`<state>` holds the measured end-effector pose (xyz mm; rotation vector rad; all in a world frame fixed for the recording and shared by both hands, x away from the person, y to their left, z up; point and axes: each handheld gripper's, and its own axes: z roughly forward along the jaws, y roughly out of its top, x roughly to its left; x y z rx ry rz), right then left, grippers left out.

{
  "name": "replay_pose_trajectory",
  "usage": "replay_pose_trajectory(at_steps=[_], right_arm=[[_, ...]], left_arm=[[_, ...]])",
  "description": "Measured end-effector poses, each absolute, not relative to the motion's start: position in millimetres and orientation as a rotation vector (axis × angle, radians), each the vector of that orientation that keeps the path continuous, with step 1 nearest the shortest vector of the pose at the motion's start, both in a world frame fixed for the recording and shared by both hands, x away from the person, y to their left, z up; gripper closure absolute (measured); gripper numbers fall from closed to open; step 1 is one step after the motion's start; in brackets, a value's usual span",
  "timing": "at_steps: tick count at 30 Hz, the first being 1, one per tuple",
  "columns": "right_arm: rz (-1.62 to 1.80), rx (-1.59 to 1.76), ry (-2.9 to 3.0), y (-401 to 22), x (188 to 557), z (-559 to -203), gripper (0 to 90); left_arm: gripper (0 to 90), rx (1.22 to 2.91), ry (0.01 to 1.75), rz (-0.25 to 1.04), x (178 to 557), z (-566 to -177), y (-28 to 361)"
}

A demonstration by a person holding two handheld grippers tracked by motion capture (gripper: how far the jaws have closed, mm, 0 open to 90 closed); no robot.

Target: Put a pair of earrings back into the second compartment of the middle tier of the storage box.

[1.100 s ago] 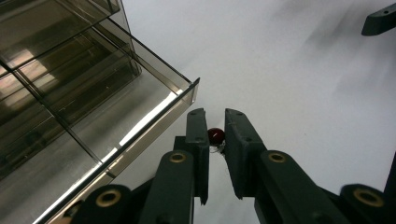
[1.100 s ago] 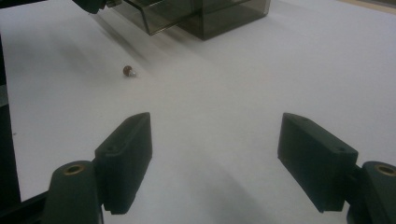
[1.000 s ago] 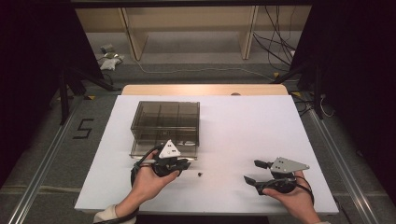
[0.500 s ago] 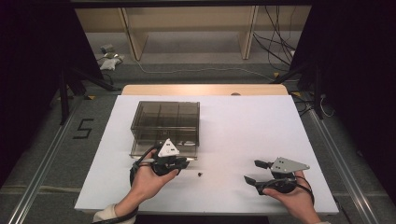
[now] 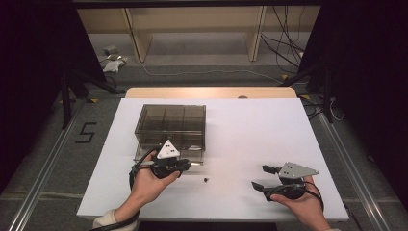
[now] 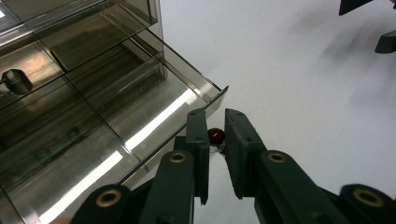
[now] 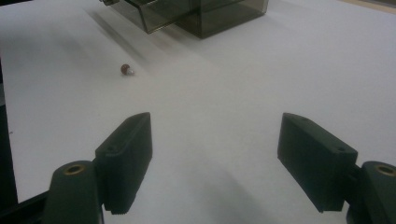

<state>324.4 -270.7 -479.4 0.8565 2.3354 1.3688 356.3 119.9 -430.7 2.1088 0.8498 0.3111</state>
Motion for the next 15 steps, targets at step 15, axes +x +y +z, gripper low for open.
replay_pose_trajectory(at_steps=[15], right_arm=[[1.369, 0.854, 2.33, -271.3, 324.0, -478.3, 27.2]], left_arm=[[79.7, 2.087, 0.869, 0.323, 359.2, -429.0, 124.8]])
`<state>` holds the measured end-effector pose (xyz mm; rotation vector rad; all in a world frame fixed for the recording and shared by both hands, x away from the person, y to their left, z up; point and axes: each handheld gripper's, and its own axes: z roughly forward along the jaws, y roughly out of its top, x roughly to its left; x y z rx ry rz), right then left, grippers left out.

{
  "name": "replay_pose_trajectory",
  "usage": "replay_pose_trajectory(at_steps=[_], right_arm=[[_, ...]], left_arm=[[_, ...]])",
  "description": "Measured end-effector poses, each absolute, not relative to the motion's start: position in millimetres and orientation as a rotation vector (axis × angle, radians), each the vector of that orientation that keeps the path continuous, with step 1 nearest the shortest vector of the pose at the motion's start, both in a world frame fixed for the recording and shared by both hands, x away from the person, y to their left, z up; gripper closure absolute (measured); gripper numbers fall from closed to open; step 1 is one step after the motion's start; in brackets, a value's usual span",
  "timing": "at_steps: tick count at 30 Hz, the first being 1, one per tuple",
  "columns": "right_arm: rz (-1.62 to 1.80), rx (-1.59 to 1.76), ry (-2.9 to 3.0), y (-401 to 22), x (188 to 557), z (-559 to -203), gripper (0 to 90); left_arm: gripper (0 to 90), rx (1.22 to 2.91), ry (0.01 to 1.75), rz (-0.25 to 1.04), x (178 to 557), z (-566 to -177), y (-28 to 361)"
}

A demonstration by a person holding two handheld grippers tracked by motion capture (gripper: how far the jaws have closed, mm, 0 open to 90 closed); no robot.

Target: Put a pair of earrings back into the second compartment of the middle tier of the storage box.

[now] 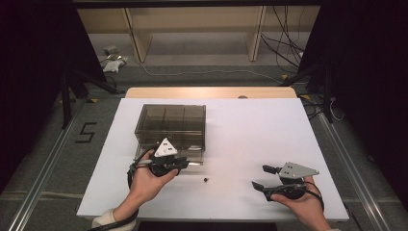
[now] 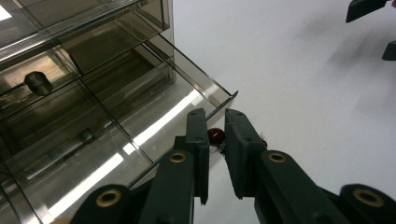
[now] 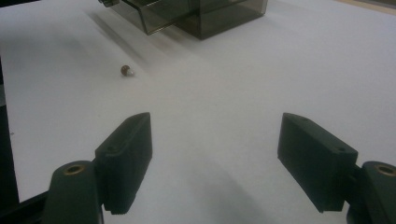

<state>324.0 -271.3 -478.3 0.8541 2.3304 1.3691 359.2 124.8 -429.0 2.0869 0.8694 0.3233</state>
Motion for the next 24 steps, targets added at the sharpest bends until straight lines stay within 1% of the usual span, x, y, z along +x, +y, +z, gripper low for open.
replay_pose_trajectory(at_steps=[24], right_arm=[[1.379, 0.855, 2.334, -270.8, 323.8, -478.6, 27.0]], left_arm=[[79.7, 2.071, 0.885, 0.354, 362.9, -426.4, 131.5]])
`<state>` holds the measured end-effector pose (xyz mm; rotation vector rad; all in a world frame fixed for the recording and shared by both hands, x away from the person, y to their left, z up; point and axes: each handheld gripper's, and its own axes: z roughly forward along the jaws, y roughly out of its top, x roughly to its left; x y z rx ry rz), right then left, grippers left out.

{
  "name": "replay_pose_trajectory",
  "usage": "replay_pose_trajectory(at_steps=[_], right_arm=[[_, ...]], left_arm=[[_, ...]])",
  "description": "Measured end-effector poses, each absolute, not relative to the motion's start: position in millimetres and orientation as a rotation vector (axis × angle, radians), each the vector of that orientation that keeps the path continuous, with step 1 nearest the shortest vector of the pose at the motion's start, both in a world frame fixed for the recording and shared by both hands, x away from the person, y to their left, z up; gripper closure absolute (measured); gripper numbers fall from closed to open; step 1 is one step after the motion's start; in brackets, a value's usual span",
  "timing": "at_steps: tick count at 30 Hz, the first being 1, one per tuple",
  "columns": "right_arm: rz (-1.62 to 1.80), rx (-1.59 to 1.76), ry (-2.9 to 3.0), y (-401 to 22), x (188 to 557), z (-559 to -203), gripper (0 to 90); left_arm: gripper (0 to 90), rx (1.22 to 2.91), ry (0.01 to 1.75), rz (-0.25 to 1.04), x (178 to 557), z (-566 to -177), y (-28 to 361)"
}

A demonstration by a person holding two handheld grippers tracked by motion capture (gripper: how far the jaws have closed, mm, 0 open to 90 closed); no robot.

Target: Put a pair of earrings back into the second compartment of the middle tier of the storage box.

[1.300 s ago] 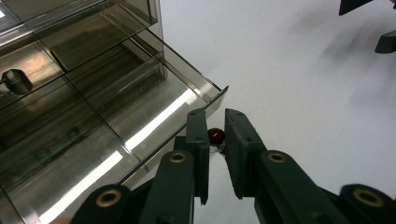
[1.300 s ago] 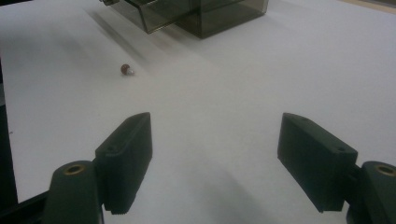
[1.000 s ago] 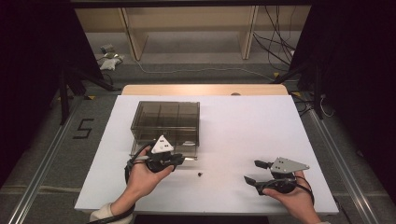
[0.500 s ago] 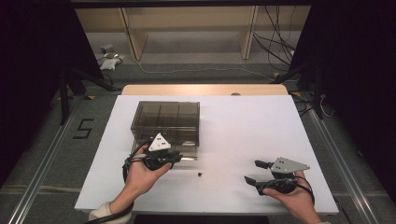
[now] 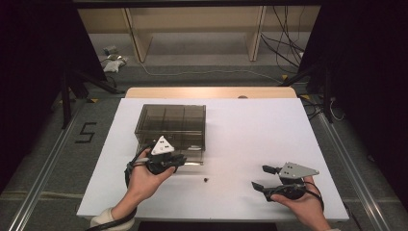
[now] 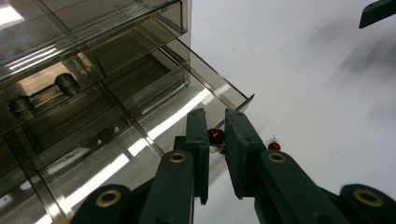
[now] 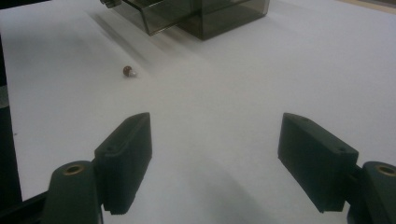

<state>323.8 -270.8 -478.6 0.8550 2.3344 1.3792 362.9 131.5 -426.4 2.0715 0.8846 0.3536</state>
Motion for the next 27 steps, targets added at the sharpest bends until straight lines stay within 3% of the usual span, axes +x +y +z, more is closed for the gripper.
replay_pose_trajectory(at_steps=[27], right_arm=[[1.383, 0.856, 2.334, -270.6, 323.9, -478.6, 27.0]], left_arm=[[79.8, 2.056, 0.914, 0.371, 369.4, -423.8, 141.7]])
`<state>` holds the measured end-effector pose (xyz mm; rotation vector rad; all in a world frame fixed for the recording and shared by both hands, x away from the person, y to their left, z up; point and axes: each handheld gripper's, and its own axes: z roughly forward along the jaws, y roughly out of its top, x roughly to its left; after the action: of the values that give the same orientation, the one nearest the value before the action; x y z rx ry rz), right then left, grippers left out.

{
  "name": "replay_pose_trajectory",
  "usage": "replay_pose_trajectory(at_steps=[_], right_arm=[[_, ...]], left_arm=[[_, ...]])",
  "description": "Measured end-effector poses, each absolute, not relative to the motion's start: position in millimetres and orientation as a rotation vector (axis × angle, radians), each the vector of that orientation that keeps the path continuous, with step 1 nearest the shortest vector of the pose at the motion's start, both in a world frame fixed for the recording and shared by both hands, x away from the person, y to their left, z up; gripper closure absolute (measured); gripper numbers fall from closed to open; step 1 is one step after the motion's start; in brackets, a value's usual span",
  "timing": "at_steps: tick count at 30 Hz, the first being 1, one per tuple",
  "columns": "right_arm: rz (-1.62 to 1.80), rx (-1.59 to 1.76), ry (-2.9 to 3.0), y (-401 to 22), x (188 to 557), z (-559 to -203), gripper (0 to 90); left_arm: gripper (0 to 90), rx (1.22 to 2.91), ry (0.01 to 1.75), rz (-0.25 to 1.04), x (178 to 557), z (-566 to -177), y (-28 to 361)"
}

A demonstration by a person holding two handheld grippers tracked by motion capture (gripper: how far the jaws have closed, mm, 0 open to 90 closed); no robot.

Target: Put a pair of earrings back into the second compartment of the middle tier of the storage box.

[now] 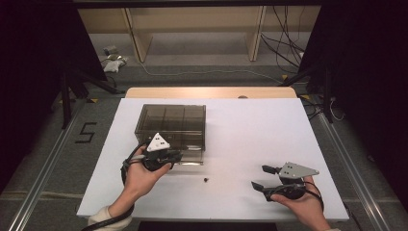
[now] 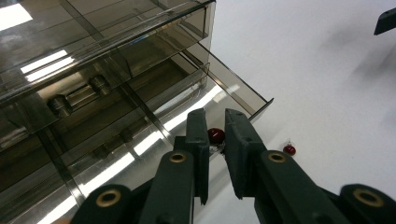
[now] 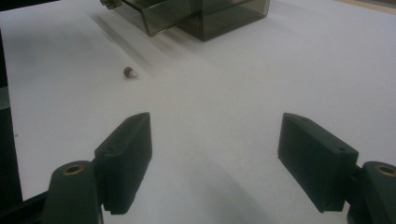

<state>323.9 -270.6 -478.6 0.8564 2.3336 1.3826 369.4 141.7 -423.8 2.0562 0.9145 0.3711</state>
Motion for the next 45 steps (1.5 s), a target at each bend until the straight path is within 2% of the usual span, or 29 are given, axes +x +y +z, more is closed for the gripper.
replay_pose_trajectory(at_steps=[45], right_arm=[[1.38, 0.857, 2.339, -269.5, 324.1, -479.2, 27.0]], left_arm=[[79.6, 2.041, 1.022, 0.46, 392.3, -430.7, 163.0]])
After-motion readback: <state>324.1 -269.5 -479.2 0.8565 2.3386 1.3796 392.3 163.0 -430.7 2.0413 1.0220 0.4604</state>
